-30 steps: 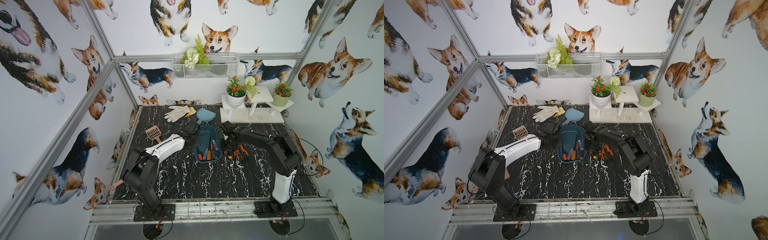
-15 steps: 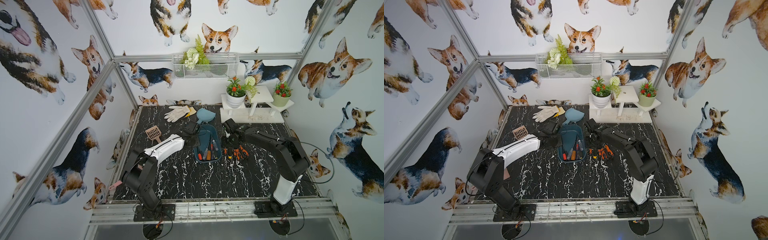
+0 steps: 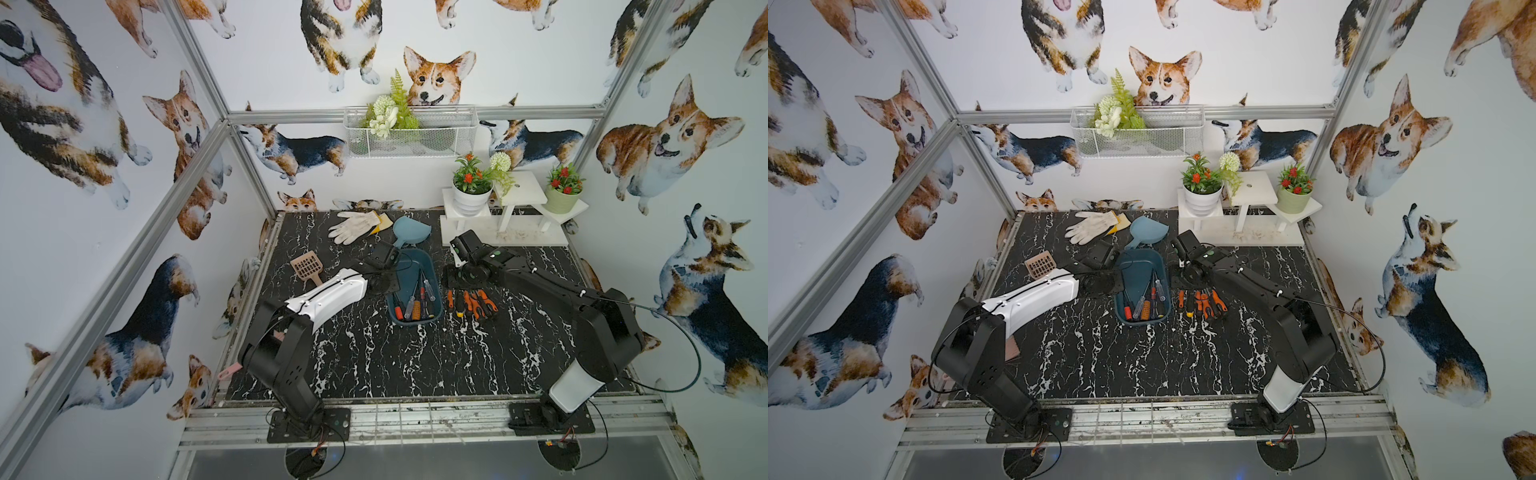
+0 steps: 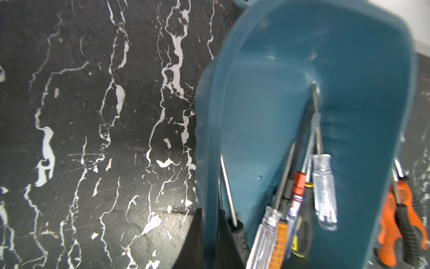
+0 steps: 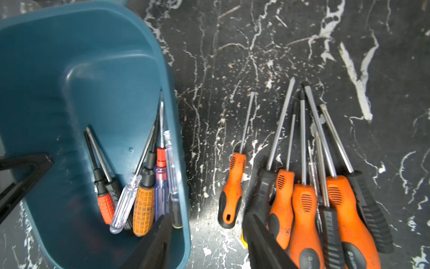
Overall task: Take out the screwdriver from the storage box
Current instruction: Place the screwdriver at the center of the board, then pick up the screwdriver from the storage box.
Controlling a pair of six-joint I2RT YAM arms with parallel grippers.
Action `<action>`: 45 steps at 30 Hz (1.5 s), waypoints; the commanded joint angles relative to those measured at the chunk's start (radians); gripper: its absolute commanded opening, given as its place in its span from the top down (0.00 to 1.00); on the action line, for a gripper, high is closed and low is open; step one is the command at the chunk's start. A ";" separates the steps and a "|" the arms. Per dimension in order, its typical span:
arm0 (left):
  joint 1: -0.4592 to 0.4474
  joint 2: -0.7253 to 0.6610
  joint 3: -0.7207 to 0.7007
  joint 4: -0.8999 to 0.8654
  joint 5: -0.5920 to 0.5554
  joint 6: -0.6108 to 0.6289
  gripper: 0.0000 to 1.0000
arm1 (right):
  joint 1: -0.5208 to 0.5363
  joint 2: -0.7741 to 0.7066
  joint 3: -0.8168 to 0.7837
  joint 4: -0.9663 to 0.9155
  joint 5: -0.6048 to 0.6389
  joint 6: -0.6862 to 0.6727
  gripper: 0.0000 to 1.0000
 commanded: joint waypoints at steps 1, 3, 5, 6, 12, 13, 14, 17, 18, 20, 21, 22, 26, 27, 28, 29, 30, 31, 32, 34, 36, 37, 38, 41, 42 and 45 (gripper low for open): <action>0.000 -0.009 -0.001 0.047 0.007 -0.008 1.00 | 0.016 -0.019 0.011 0.022 -0.054 -0.040 0.43; 0.001 -0.008 -0.001 0.052 0.011 -0.012 1.00 | 0.031 -0.020 0.020 0.020 -0.065 -0.053 0.43; 0.000 -0.007 -0.001 0.052 0.014 -0.015 1.00 | 0.046 -0.018 0.032 0.018 -0.073 -0.065 0.43; 0.000 -0.008 -0.001 0.050 0.014 -0.015 1.00 | 0.054 -0.014 0.038 0.019 -0.082 -0.072 0.43; 0.001 -0.009 0.002 0.048 0.015 -0.018 1.00 | 0.101 0.033 0.084 0.006 -0.111 -0.099 0.43; -0.002 -0.011 0.002 0.048 0.016 -0.019 1.00 | 0.107 0.045 0.092 0.001 -0.108 -0.099 0.43; 0.000 -0.010 0.002 0.048 0.015 -0.018 1.00 | 0.111 0.058 0.100 -0.005 -0.108 -0.102 0.43; 0.000 -0.014 0.002 0.046 0.014 -0.018 1.00 | 0.120 0.100 0.125 -0.028 -0.099 -0.097 0.43; 0.000 -0.015 0.002 0.046 0.014 -0.019 1.00 | 0.122 0.117 0.137 -0.042 -0.093 -0.095 0.43; -0.001 -0.017 0.000 0.045 0.012 -0.019 1.00 | 0.121 0.143 0.150 -0.053 -0.083 -0.093 0.43; 0.000 -0.016 -0.001 0.045 0.012 -0.019 1.00 | 0.121 0.153 0.153 -0.054 -0.081 -0.090 0.43; 0.000 -0.017 -0.001 0.046 0.013 -0.020 1.00 | 0.121 0.168 0.157 -0.053 -0.077 -0.088 0.44; -0.002 -0.020 -0.001 0.040 0.014 -0.020 1.00 | 0.121 0.221 0.195 -0.083 -0.049 -0.085 0.45; -0.001 -0.019 -0.003 0.040 0.012 -0.021 1.00 | 0.121 0.232 0.202 -0.087 -0.042 -0.083 0.45; -0.001 -0.020 -0.004 0.040 0.012 -0.022 1.00 | 0.121 0.241 0.208 -0.090 -0.040 -0.082 0.45; 0.000 -0.020 -0.006 0.041 0.014 -0.021 1.00 | 0.122 0.250 0.211 -0.088 -0.037 -0.084 0.45; -0.001 -0.020 -0.007 0.042 0.013 -0.024 1.00 | 0.121 0.262 0.219 -0.094 -0.030 -0.082 0.45; -0.002 -0.021 -0.009 0.041 0.012 -0.024 1.00 | 0.121 0.273 0.228 -0.107 -0.021 -0.080 0.46; -0.002 -0.021 -0.009 0.042 0.013 -0.024 1.00 | 0.121 0.286 0.240 -0.121 -0.010 -0.079 0.46; -0.001 -0.024 -0.011 0.043 0.012 -0.024 1.00 | 0.121 0.305 0.253 -0.138 0.012 -0.069 0.46; -0.002 -0.024 -0.011 0.044 0.012 -0.023 1.00 | 0.121 0.325 0.257 -0.146 0.024 -0.056 0.46; -0.002 -0.025 -0.011 0.044 0.012 -0.023 1.00 | 0.121 0.336 0.260 -0.149 0.022 -0.051 0.47; -0.002 -0.026 -0.011 0.044 0.012 -0.023 1.00 | 0.122 0.347 0.266 -0.157 0.018 -0.045 0.48; -0.002 -0.029 -0.011 0.042 0.009 -0.021 1.00 | 0.121 0.373 0.268 -0.162 0.007 -0.029 0.52; -0.002 -0.031 -0.011 0.042 0.007 -0.021 1.00 | 0.121 0.376 0.267 -0.161 0.004 -0.026 0.53; -0.001 -0.033 -0.011 0.038 0.005 -0.020 1.00 | 0.121 0.374 0.258 -0.153 0.002 -0.019 0.58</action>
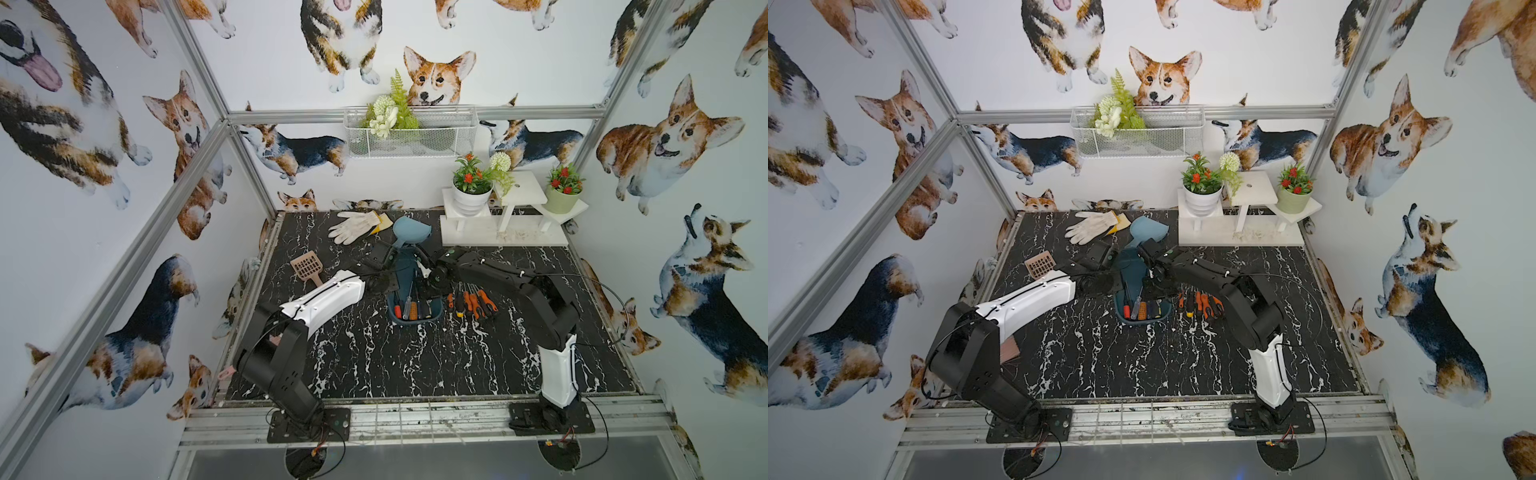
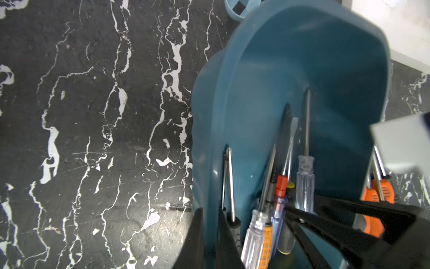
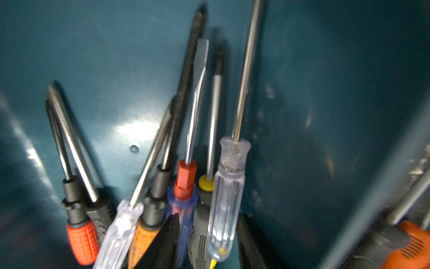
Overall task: Take out the screwdriver from the storage box
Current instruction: Pick up the screwdriver from the storage box.
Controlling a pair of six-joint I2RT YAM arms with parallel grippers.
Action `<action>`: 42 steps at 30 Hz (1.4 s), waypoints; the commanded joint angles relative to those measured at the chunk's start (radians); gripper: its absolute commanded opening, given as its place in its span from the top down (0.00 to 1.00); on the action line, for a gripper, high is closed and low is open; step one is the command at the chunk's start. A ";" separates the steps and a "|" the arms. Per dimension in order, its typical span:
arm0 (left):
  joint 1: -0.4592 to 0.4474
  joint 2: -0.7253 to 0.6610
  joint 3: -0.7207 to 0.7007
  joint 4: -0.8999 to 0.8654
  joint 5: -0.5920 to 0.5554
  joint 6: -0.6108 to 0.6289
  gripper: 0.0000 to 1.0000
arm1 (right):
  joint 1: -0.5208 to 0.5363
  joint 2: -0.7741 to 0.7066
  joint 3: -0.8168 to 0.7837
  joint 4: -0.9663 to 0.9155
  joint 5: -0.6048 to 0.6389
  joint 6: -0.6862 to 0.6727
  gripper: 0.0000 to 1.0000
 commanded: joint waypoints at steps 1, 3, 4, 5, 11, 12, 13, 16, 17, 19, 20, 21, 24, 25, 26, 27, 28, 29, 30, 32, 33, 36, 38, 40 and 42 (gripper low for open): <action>0.000 -0.011 0.002 0.034 -0.001 -0.003 1.00 | -0.001 0.002 -0.004 -0.036 0.017 0.023 0.59; 0.001 -0.012 0.002 0.033 -0.001 -0.004 1.00 | -0.001 0.005 -0.003 -0.035 0.017 0.024 0.60; 0.000 -0.011 0.002 0.033 -0.001 -0.003 1.00 | -0.002 0.008 -0.003 -0.035 0.016 0.025 0.61; 0.000 -0.012 0.003 0.033 0.001 -0.004 1.00 | -0.002 0.011 -0.003 -0.034 0.016 0.026 0.63; 0.000 -0.015 0.004 0.032 -0.001 -0.005 1.00 | -0.004 0.005 -0.022 -0.004 0.016 0.040 0.71; 0.000 -0.015 0.004 0.030 0.000 -0.003 1.00 | -0.004 0.006 -0.023 -0.003 0.016 0.040 0.73; 0.000 -0.015 0.004 0.030 -0.001 -0.003 1.00 | -0.004 0.007 -0.023 -0.002 0.017 0.042 0.74; 0.000 -0.015 0.004 0.030 -0.001 -0.004 1.00 | -0.004 0.001 -0.024 0.002 0.019 0.041 0.79; 0.000 -0.014 0.004 0.030 0.000 -0.005 1.00 | -0.004 -0.001 -0.026 0.004 0.019 0.041 0.80; 0.000 -0.014 0.004 0.030 0.000 -0.004 1.00 | -0.004 -0.006 -0.029 0.010 0.023 0.041 0.82; 0.000 -0.012 0.004 0.030 0.000 -0.004 1.00 | -0.004 -0.011 -0.030 0.012 0.023 0.040 0.84; 0.001 -0.012 0.003 0.030 0.000 -0.005 1.00 | -0.003 -0.012 -0.030 0.013 0.022 0.039 0.85; 0.000 -0.011 0.004 0.030 -0.002 -0.006 1.00 | -0.004 -0.033 -0.038 0.022 0.026 0.037 0.89; 0.000 -0.010 0.004 0.030 -0.002 -0.005 1.00 | -0.004 -0.042 -0.042 0.027 0.026 0.037 0.90; 0.000 -0.010 0.005 0.030 -0.002 -0.005 1.00 | -0.004 -0.051 -0.045 0.032 0.026 0.037 0.92; 0.000 -0.008 0.005 0.029 -0.002 -0.005 1.00 | -0.004 -0.057 -0.047 0.035 0.026 0.037 0.92; 0.000 -0.008 0.007 0.029 -0.004 -0.004 1.00 | -0.004 -0.064 -0.048 0.037 0.025 0.035 0.93; 0.001 -0.009 0.006 0.028 -0.007 -0.006 1.00 | -0.004 -0.070 -0.050 0.038 0.024 0.034 0.95; 0.000 -0.009 0.007 0.028 -0.007 -0.007 1.00 | -0.004 -0.076 -0.052 0.040 0.023 0.032 0.97; 0.001 -0.008 0.007 0.028 -0.007 -0.007 1.00 | -0.004 -0.084 -0.055 0.044 0.019 0.029 1.00; 0.000 -0.008 0.010 0.027 -0.007 -0.006 1.00 | -0.004 -0.086 -0.055 0.043 0.018 0.029 1.00; 0.000 -0.008 0.013 0.022 -0.008 -0.005 1.00 | -0.004 -0.091 -0.055 0.044 0.014 0.026 1.00; 0.001 -0.009 0.011 0.021 -0.010 -0.003 1.00 | -0.004 -0.095 -0.058 0.045 0.010 0.026 1.00; 0.000 -0.008 0.011 0.017 -0.010 -0.003 1.00 | -0.004 -0.104 -0.068 0.052 0.007 0.028 1.00; 0.000 -0.005 0.010 0.017 -0.010 -0.004 1.00 | -0.004 -0.115 -0.079 0.065 0.001 0.026 1.00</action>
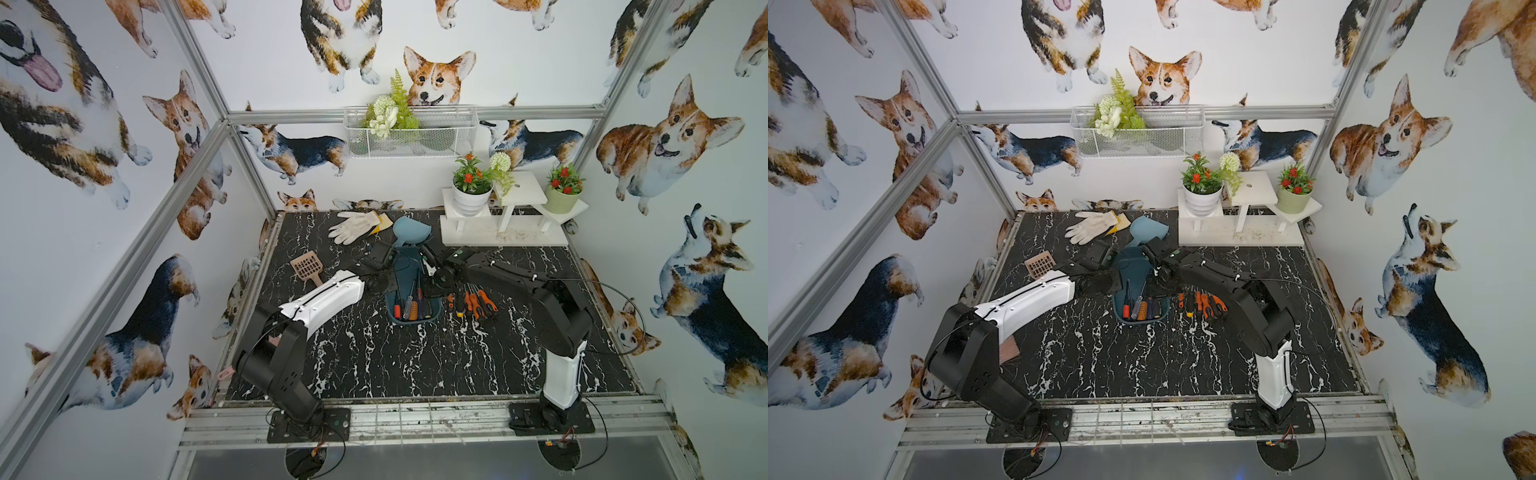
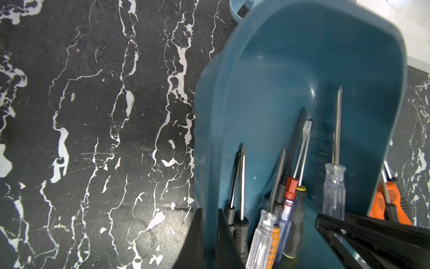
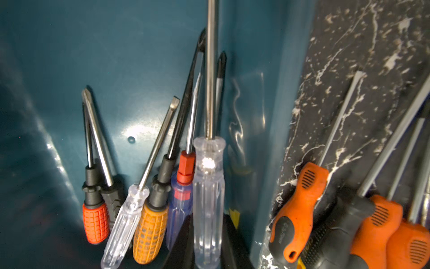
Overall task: Take out the screwdriver from the storage box
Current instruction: Pick up the screwdriver from the storage box.
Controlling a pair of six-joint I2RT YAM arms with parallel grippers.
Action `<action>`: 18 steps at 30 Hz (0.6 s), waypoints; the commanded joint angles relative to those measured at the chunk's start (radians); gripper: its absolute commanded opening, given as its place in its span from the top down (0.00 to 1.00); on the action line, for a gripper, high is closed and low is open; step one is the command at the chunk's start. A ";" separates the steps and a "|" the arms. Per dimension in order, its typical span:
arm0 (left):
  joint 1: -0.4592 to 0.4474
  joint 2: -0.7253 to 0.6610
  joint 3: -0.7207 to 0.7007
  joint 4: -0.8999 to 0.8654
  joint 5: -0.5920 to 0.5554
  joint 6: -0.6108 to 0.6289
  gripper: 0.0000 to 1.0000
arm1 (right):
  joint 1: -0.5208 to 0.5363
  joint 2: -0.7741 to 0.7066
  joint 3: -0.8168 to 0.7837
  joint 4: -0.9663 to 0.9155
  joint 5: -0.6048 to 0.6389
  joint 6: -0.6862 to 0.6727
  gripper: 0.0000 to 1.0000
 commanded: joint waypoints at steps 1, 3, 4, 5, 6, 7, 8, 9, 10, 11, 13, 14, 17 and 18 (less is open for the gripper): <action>-0.002 0.000 0.010 0.027 0.004 -0.009 1.00 | 0.000 -0.022 -0.013 0.040 -0.014 -0.017 1.00; -0.002 0.005 0.010 0.028 0.007 -0.011 1.00 | 0.000 -0.025 -0.015 0.045 -0.025 -0.022 1.00; -0.002 0.007 0.014 0.030 0.010 -0.012 1.00 | 0.000 -0.024 -0.014 0.044 -0.033 -0.025 1.00; -0.001 0.009 0.015 0.029 0.012 -0.013 1.00 | 0.000 -0.024 -0.012 0.044 -0.038 -0.027 1.00; -0.002 0.010 0.017 0.030 0.014 -0.014 1.00 | 0.001 -0.023 -0.011 0.043 -0.040 -0.027 1.00; -0.001 0.011 0.021 0.029 0.015 -0.014 1.00 | 0.000 -0.022 -0.013 0.044 -0.044 -0.027 1.00; 0.000 0.011 0.023 0.030 0.014 -0.015 1.00 | 0.000 -0.024 -0.013 0.044 -0.047 -0.029 1.00; -0.001 0.011 0.025 0.030 0.014 -0.014 1.00 | 0.001 -0.024 -0.014 0.045 -0.049 -0.029 1.00; -0.001 0.010 0.026 0.030 0.014 -0.014 1.00 | 0.002 -0.025 -0.011 0.046 -0.052 -0.029 1.00; -0.002 0.011 0.027 0.029 0.011 -0.014 1.00 | 0.002 -0.028 -0.011 0.046 -0.052 -0.029 1.00; -0.001 0.013 0.027 0.030 0.009 -0.014 1.00 | 0.002 -0.035 -0.013 0.046 -0.047 -0.033 1.00; -0.002 0.014 0.027 0.029 0.010 -0.014 1.00 | 0.002 -0.043 -0.013 0.047 -0.041 -0.034 1.00; -0.002 0.014 0.024 0.028 0.010 -0.016 1.00 | 0.002 -0.064 -0.016 0.043 -0.019 -0.044 1.00; 0.000 0.013 0.024 0.028 0.009 -0.016 1.00 | 0.002 -0.073 -0.017 0.038 -0.004 -0.049 1.00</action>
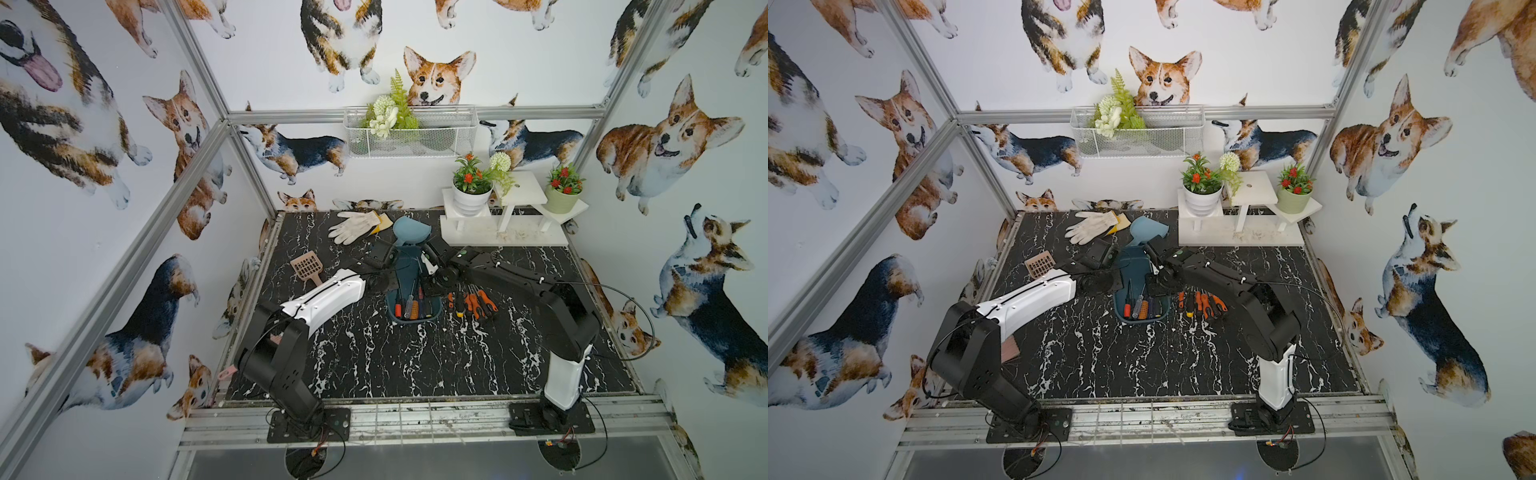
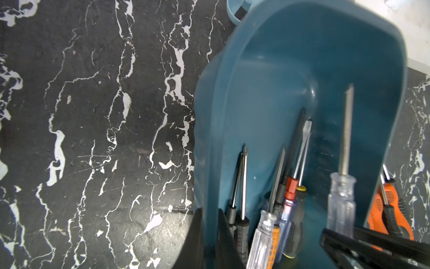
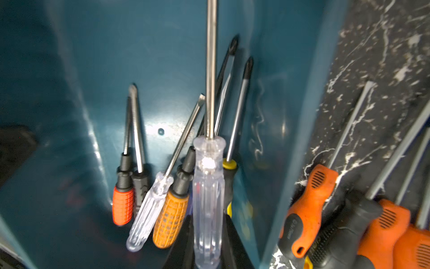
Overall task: Take out the screwdriver from the storage box
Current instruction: Pick up the screwdriver from the storage box.
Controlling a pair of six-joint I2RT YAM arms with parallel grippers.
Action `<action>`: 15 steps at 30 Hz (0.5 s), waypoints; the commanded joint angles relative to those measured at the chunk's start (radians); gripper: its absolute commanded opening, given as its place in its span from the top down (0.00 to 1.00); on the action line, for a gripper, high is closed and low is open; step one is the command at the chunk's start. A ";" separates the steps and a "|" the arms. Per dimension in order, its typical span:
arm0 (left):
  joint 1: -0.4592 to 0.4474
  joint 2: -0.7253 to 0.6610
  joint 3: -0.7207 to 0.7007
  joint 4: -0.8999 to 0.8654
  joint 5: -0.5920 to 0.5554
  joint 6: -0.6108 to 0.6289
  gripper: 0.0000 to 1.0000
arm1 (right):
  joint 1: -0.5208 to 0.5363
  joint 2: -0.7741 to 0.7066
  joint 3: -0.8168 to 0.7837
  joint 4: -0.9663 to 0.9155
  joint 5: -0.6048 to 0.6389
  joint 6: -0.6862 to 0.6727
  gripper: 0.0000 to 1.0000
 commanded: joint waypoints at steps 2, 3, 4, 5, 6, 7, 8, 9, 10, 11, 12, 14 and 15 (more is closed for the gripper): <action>-0.001 -0.005 0.010 0.027 0.005 -0.015 1.00 | -0.001 -0.047 -0.010 -0.009 0.083 -0.034 1.00; 0.000 -0.007 0.008 0.027 0.002 -0.017 1.00 | -0.004 -0.060 -0.016 -0.010 0.090 -0.038 1.00; 0.000 -0.010 0.008 0.029 0.001 -0.016 1.00 | -0.010 -0.073 -0.025 -0.010 0.092 -0.040 1.00; 0.000 -0.010 0.009 0.027 0.001 -0.015 1.00 | -0.018 -0.087 -0.033 -0.010 0.092 -0.042 1.00; 0.000 -0.009 0.009 0.026 0.000 -0.014 1.00 | -0.024 -0.099 -0.040 -0.010 0.092 -0.042 1.00; -0.001 -0.008 0.009 0.028 0.002 -0.014 1.00 | -0.030 -0.110 -0.046 -0.013 0.093 -0.043 1.00; 0.000 -0.006 0.010 0.027 0.003 -0.014 1.00 | -0.037 -0.125 -0.055 -0.015 0.099 -0.047 1.00; -0.001 -0.006 0.009 0.027 0.003 -0.014 1.00 | -0.042 -0.135 -0.061 -0.017 0.100 -0.051 1.00; 0.000 -0.008 0.010 0.027 0.004 -0.014 1.00 | -0.049 -0.148 -0.070 -0.020 0.104 -0.056 1.00; 0.000 -0.009 0.009 0.027 0.003 -0.014 1.00 | -0.057 -0.162 -0.078 -0.025 0.108 -0.062 1.00; 0.000 -0.011 0.010 0.026 0.003 -0.014 1.00 | -0.065 -0.172 -0.084 -0.029 0.113 -0.066 1.00; 0.000 -0.014 0.008 0.025 0.001 -0.012 1.00 | -0.084 -0.197 -0.105 -0.037 0.111 -0.075 1.00; 0.000 -0.016 0.009 0.025 -0.001 -0.011 1.00 | -0.092 -0.206 -0.114 -0.038 0.110 -0.083 1.00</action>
